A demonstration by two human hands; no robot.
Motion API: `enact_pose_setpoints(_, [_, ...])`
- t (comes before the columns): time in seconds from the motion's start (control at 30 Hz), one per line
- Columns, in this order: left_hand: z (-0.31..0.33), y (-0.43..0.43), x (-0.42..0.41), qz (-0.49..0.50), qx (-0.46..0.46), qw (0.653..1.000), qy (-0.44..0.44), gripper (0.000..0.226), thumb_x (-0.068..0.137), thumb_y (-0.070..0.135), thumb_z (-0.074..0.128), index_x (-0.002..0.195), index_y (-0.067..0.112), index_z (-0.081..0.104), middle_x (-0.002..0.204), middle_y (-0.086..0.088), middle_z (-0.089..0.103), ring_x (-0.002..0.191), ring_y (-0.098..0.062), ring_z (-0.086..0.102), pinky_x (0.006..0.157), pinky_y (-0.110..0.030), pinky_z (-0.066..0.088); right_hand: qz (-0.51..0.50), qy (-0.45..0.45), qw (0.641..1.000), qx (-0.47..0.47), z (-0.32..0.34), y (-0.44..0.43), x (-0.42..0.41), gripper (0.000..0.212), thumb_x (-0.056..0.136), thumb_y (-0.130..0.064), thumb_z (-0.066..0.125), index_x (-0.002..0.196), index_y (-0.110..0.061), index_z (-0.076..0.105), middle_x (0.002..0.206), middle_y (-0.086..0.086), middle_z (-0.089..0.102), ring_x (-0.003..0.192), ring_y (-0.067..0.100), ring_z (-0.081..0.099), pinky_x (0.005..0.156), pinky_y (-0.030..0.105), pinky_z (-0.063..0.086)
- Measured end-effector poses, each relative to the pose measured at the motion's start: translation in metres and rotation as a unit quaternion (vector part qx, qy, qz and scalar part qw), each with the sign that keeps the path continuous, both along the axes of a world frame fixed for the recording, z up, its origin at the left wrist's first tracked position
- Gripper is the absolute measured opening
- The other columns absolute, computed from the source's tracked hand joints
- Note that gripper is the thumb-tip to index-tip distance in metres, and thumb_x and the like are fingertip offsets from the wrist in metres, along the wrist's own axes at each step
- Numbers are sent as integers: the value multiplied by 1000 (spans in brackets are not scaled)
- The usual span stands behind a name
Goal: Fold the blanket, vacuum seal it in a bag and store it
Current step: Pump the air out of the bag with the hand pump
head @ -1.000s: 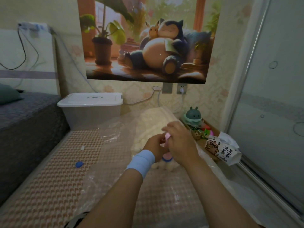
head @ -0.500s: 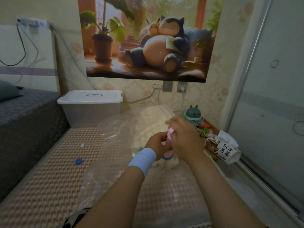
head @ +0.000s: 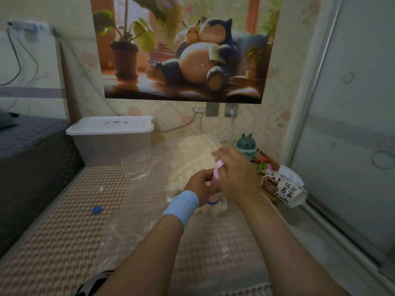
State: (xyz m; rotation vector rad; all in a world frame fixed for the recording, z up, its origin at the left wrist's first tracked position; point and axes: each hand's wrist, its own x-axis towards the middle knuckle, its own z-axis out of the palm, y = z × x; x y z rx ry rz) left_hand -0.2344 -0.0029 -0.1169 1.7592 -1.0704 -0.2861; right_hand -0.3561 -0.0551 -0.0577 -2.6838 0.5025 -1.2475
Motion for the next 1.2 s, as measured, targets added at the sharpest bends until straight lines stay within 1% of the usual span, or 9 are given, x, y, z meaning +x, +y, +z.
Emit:
enact_pose_setpoints(0.1, [0, 5, 4, 11, 0, 1000, 10, 29, 80, 18, 71, 109, 16, 68, 102, 1, 70, 98, -14, 63, 84, -28, 49, 3, 104, 995, 7, -4, -1, 6, 43, 79, -25, 44, 113, -19, 70, 115, 0, 62, 96, 26, 62, 80, 37, 47])
enact_pose_setpoints(0.3, [1, 4, 7, -32, -11, 999, 19, 51, 71, 16, 83, 119, 20, 67, 111, 6, 68, 100, -9, 62, 86, -24, 48, 41, -252, 959, -125, 61, 25, -10, 31, 90, -10, 51, 113, -6, 72, 115, 8, 68, 103, 23, 62, 87, 30, 49])
enact_pose_setpoints(0.37, [2, 2, 4, -32, -6, 999, 3, 49, 71, 17, 83, 117, 19, 67, 109, 8, 66, 97, -8, 60, 83, -21, 45, 17, -276, 951, -134, 58, 26, -8, 33, 88, -7, 52, 115, -5, 72, 117, 9, 67, 103, 22, 61, 85, 29, 47])
enact_pose_setpoints(0.6, [1, 9, 7, 3, 8, 1000, 9, 30, 80, 12, 69, 109, 14, 67, 101, 1, 69, 101, -15, 62, 81, -25, 44, -11, 102, 995, -8, -1, 7, 10, 42, 86, -24, 40, 113, -18, 72, 119, 1, 64, 102, 27, 62, 88, 39, 45])
enact_pose_setpoints(0.8, [1, 6, 8, -31, -21, 999, 24, 49, 73, 18, 81, 119, 22, 66, 112, 7, 68, 102, -10, 62, 86, -24, 49, 41, -234, 963, -128, 72, 31, -13, 38, 86, -2, 54, 119, -8, 71, 121, 8, 69, 111, 22, 62, 93, 30, 46])
enact_pose_setpoints(0.87, [1, 5, 4, -33, -19, 999, 13, 44, 74, 15, 80, 114, 24, 65, 106, 10, 67, 96, -8, 61, 81, -19, 47, 44, -270, 950, -148, 71, 34, -13, 46, 81, 2, 47, 120, -6, 70, 121, 9, 68, 110, 24, 61, 93, 30, 46])
enact_pose_setpoints(0.97, [2, 5, -4, -38, -35, 999, 14, 32, 82, 7, 69, 99, 33, 60, 92, 13, 64, 83, -4, 59, 70, -13, 48, 12, -162, 981, -110, 28, 22, 1, 50, 79, -1, 43, 121, -9, 68, 126, 8, 64, 114, 26, 52, 93, 33, 43])
enact_pose_setpoints(1.1, [3, 7, -5, -13, -21, 999, 44, 20, 87, 8, 58, 100, 23, 58, 101, -3, 66, 92, -17, 60, 80, -31, 52, 47, 64, 997, -15, -19, 1, 10, 45, 80, -9, 43, 116, -12, 71, 125, 9, 64, 115, 29, 51, 93, 50, 49])
enact_pose_setpoints(1.2, [4, 9, -1, -38, -28, 999, 26, 32, 80, 17, 70, 110, 25, 63, 108, 3, 67, 100, -13, 61, 85, -31, 52, 64, 10, 998, 14, 7, 3, 3, 40, 87, -10, 46, 120, -13, 69, 134, 6, 59, 125, 22, 48, 104, 42, 43])
